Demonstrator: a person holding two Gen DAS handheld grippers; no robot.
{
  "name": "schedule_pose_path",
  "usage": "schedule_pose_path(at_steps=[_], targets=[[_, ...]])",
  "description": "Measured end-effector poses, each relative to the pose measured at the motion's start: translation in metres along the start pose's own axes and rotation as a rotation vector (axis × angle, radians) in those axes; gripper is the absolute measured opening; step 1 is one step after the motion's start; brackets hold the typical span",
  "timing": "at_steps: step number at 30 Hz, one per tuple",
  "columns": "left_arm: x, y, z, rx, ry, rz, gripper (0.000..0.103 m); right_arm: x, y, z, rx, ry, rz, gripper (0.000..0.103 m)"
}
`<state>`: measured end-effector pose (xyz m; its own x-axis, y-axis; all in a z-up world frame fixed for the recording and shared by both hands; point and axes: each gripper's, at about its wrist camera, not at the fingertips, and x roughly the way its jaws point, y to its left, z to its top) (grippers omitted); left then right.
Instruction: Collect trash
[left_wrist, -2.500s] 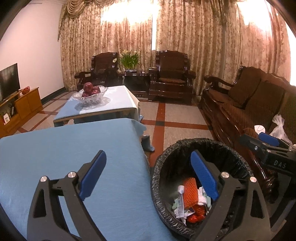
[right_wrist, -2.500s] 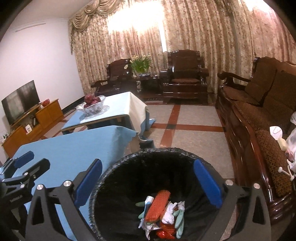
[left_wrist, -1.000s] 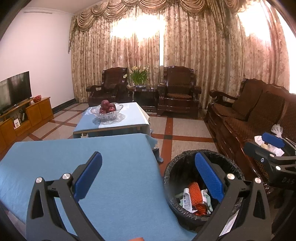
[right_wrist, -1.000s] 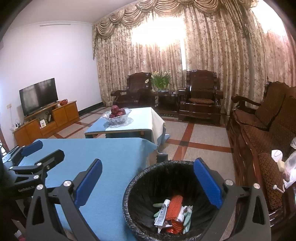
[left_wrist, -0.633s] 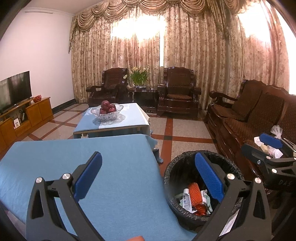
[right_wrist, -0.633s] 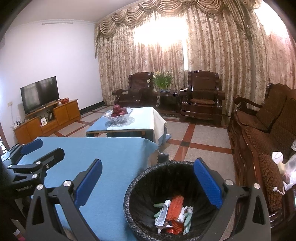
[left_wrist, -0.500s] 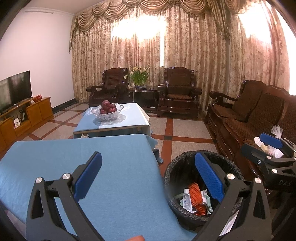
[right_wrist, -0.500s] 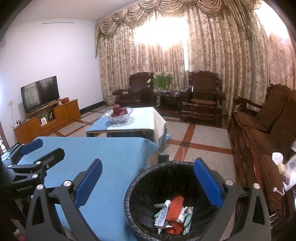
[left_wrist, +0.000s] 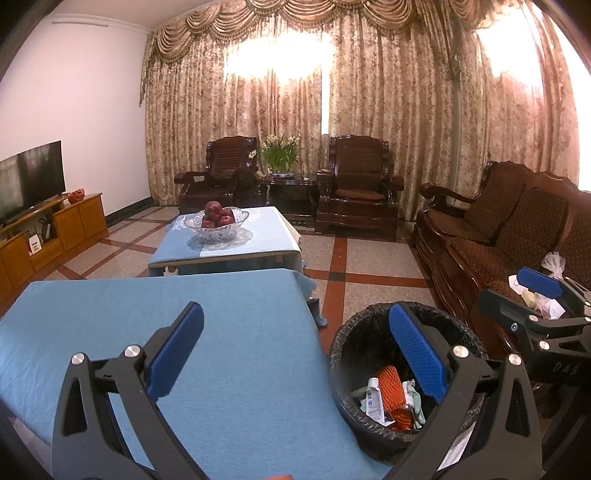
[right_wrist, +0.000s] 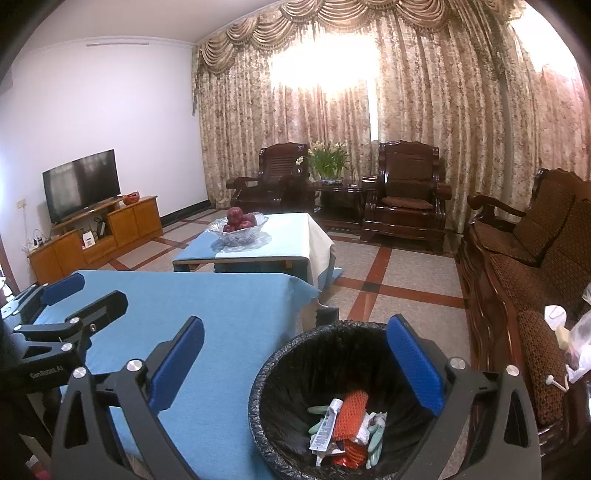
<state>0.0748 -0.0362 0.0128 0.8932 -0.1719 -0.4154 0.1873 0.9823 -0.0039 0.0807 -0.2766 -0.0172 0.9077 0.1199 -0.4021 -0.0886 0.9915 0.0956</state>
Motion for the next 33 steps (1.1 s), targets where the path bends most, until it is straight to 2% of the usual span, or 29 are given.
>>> schedule_pose_path(at_steps=[33], targets=[[0.0006, -0.0001, -0.0013, -0.001, 0.000, 0.000, 0.098, 0.0002, 0.0035, -0.0005, -0.001, 0.002, -0.001, 0.097]])
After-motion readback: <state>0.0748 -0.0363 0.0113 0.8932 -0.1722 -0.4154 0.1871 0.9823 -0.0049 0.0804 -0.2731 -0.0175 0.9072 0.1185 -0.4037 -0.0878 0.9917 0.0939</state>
